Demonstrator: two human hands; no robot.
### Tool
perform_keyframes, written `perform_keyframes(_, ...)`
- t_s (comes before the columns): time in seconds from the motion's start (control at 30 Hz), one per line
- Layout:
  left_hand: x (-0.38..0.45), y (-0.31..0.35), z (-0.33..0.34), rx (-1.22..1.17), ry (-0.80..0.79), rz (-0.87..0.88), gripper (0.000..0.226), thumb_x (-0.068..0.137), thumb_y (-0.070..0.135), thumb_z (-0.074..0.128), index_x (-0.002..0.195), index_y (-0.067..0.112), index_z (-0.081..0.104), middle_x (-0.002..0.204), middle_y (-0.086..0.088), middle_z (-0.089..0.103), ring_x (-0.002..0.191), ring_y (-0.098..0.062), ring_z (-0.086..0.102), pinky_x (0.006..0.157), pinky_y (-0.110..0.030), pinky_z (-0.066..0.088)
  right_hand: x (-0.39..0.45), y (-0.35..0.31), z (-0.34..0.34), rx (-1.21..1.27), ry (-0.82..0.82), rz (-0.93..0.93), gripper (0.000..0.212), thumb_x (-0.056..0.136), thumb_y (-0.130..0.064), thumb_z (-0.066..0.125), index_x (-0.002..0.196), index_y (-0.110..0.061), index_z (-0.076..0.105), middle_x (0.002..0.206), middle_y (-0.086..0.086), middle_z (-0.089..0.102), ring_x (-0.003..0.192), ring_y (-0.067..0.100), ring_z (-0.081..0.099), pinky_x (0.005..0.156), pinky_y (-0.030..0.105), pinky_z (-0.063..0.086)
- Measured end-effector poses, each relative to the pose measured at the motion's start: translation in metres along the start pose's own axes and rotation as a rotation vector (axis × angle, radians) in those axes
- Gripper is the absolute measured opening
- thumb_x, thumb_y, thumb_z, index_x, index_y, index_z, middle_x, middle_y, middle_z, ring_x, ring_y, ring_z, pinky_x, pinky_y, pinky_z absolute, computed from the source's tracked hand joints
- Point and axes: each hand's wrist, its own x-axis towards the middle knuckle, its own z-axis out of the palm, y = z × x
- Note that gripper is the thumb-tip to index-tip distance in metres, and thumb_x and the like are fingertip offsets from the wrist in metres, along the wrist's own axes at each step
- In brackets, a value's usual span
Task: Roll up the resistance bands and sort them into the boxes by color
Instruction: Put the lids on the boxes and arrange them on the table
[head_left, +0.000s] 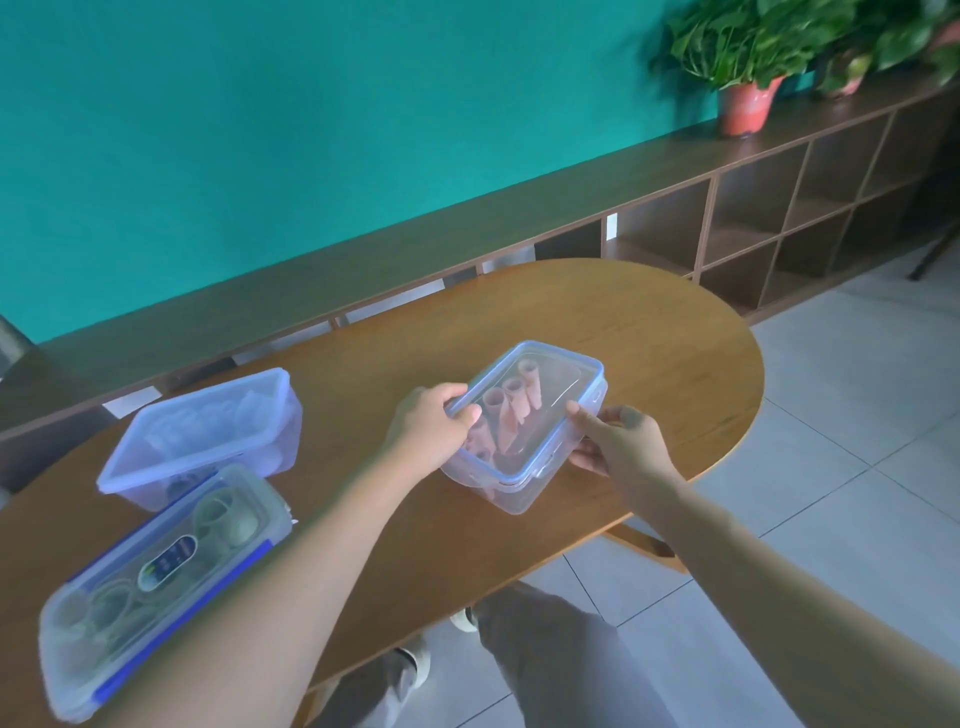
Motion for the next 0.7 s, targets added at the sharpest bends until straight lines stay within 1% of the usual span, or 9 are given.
perform_keyframes(0.1,-0.002,0.001,-0.002,0.008,-0.070,-0.039,0.048,0.101,0.038,0.055,0.146,0.024,0.051,0.138,0.004,0.057,0.112,-0.016,0.058,0.090,-0.027,0.043,0.001,0.002,0.001,-0.073,0.011,-0.049,0.043,0.086,-0.032,0.079,0.112,-0.007,0.055,0.101,0.015,0.067,0.081,0.017,0.073,0.064,0.027,0.060)
perform_keyframes(0.2,-0.002,-0.001,0.000,-0.053,-0.085,-0.073,0.027,0.101,0.034,0.054,0.123,0.022,0.064,0.103,0.008,0.070,0.094,-0.017,0.066,0.085,-0.033,0.053,0.005,0.008,-0.001,-0.114,0.010,-0.060,0.049,0.087,-0.037,0.077,0.120,-0.009,0.053,0.102,0.010,0.061,0.085,0.018,0.069,0.067,0.028,0.059)
perform_keyframes(0.27,-0.001,-0.003,0.003,-0.077,-0.082,-0.082,0.013,0.102,0.032,0.055,0.109,0.029,0.065,0.095,0.008,0.071,0.091,-0.014,0.068,0.086,-0.034,0.054,0.005,0.010,-0.001,-0.141,0.014,-0.079,0.056,0.088,-0.038,0.076,0.128,-0.010,0.050,0.104,0.006,0.059,0.088,0.017,0.067,0.067,0.028,0.060)
perform_keyframes(0.33,-0.002,-0.002,0.002,-0.091,-0.082,-0.075,0.015,0.103,0.030,0.054,0.091,0.039,0.059,0.090,0.011,0.066,0.091,-0.015,0.067,0.090,-0.034,0.053,0.010,0.010,-0.004,-0.221,0.011,-0.133,0.069,0.087,-0.038,0.077,0.142,-0.017,0.041,0.124,0.003,0.055,0.102,0.019,0.065,0.074,0.031,0.060)
perform_keyframes(0.37,-0.004,0.001,0.002,-0.103,-0.065,-0.064,0.018,0.103,0.030,0.053,0.089,0.041,0.057,0.087,0.014,0.062,0.089,-0.014,0.065,0.088,-0.033,0.052,0.014,0.008,-0.008,-0.272,-0.008,-0.170,0.080,0.085,-0.037,0.079,0.150,-0.022,0.034,0.136,0.000,0.048,0.112,0.020,0.061,0.084,0.036,0.059)
perform_keyframes(0.43,-0.006,0.003,0.000,-0.105,-0.065,-0.057,0.019,0.104,0.030,0.053,0.120,0.035,0.063,0.095,0.016,0.060,0.084,-0.006,0.061,0.078,-0.028,0.049,0.024,-0.005,-0.017,-0.376,-0.099,-0.235,0.100,0.080,-0.034,0.084,0.158,-0.031,0.021,0.152,-0.006,0.033,0.132,0.016,0.045,0.103,0.041,0.048)
perform_keyframes(0.5,-0.007,0.006,0.000,-0.083,-0.073,-0.072,0.043,0.104,0.032,0.052,0.147,0.023,0.049,0.124,0.008,0.062,0.097,-0.009,0.060,0.083,-0.025,0.041,0.034,-0.022,-0.020,-0.515,-0.197,-0.306,0.104,0.078,-0.032,0.086,0.158,-0.034,0.020,0.158,-0.008,0.028,0.140,0.013,0.033,0.111,0.042,0.040)
perform_keyframes(0.57,-0.008,0.007,0.002,-0.067,-0.013,-0.095,0.050,0.103,0.035,0.055,0.150,0.021,0.046,0.145,0.002,0.054,0.115,-0.017,0.057,0.089,-0.026,0.040,0.045,-0.035,-0.015,-0.697,-0.199,-0.375,0.092,0.082,-0.037,0.081,0.157,-0.026,0.030,0.159,-0.004,0.033,0.144,0.016,0.034,0.115,0.039,0.035)
perform_keyframes(0.7,-0.019,0.000,0.013,-0.152,0.157,-0.176,0.066,0.097,0.044,0.060,0.154,0.018,0.038,0.155,-0.004,0.043,0.135,-0.024,0.049,0.100,-0.035,0.044,0.051,-0.039,-0.006,-0.974,-0.093,-0.412,0.073,0.091,-0.046,0.069,0.152,-0.017,0.043,0.151,0.003,0.048,0.136,0.023,0.047,0.105,0.033,0.040)
